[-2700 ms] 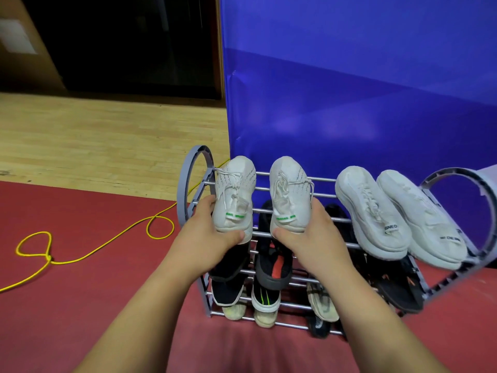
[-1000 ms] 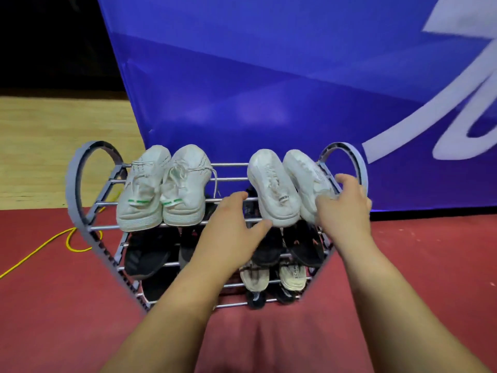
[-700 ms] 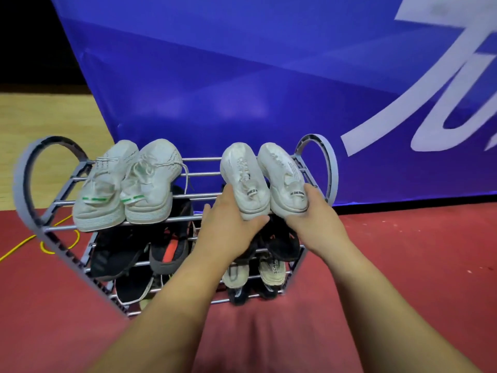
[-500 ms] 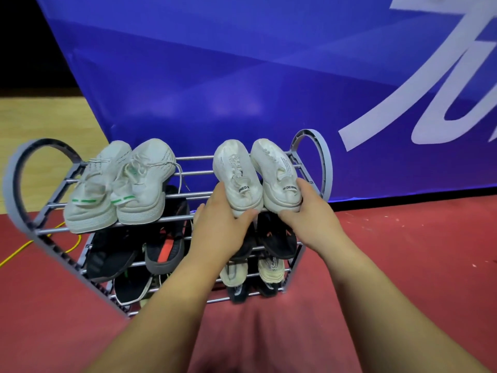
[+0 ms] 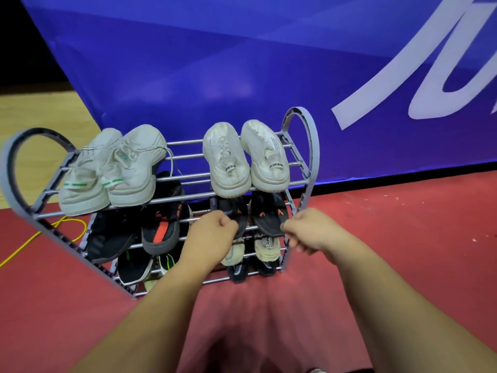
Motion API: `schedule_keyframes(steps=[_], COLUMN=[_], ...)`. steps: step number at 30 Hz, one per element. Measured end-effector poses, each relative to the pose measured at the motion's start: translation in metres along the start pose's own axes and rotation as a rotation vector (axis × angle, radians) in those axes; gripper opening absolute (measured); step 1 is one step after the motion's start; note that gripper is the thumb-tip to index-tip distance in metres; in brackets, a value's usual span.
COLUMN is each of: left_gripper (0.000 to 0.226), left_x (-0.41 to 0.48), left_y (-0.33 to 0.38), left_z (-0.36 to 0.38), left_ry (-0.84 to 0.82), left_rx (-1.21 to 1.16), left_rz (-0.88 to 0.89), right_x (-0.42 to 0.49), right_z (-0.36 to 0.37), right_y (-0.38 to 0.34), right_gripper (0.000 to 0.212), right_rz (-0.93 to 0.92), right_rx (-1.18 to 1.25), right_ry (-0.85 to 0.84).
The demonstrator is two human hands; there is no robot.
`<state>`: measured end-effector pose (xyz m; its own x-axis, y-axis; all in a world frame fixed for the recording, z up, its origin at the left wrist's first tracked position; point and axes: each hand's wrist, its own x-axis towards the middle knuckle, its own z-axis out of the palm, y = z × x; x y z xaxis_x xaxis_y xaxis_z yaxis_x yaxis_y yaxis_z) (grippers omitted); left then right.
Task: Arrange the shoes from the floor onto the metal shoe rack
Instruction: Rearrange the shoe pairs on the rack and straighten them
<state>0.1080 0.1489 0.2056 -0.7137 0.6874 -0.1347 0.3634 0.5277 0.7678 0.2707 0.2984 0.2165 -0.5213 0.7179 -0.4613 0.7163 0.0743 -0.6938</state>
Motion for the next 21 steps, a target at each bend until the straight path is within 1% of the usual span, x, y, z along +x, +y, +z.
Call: schedule_keyframes(steps=[1,3,5,8,10,12,14,15,17,21], left_gripper=[0.019,0.018,0.016,0.011,0.009,0.018,0.025,0.027,0.029,0.034], left_x=[0.004,0.011,0.018,0.027,0.034,0.045,0.052,0.054,0.053,0.043], left_y=[-0.008,-0.021,-0.029,-0.033,-0.035,-0.04,-0.043,-0.046,-0.049,-0.054], left_z=[0.005,0.015,0.024,0.038,0.046,0.052,0.052,0.05,0.042,0.006], left_ry=[-0.041,-0.068,-0.058,-0.131,-0.182,-0.19,-0.149,-0.133,-0.124,-0.138], left_rx=[0.007,-0.04,-0.19,-0.492,-0.642,-0.807,-0.9,-0.918,-0.916,-0.847], left_rz=[-0.068,-0.22,-0.351,-0.595,-0.69,-0.728,-0.757,-0.771,-0.777,-0.75], right_x=[0.008,0.022,0.034,0.046,0.05,0.053,0.056,0.058,0.064,0.066], right_z=[0.006,0.015,0.022,0.034,0.042,0.048,0.051,0.052,0.055,0.06], right_y=[0.012,0.029,0.036,0.029,0.018,0.007,-0.002,-0.004,-0.004,-0.005], right_gripper=[0.02,0.022,0.02,0.022,0.025,0.023,0.016,0.014,0.017,0.021], right_rz=[0.063,0.161,0.221,0.24,0.196,0.146,0.103,0.086,0.083,0.152], right_rx=[-0.04,-0.076,-0.02,0.096,0.103,0.126,0.157,0.163,0.166,0.213], right_ry=[-0.05,-0.089,-0.107,-0.163,-0.217,-0.258,-0.275,-0.267,-0.232,-0.192])
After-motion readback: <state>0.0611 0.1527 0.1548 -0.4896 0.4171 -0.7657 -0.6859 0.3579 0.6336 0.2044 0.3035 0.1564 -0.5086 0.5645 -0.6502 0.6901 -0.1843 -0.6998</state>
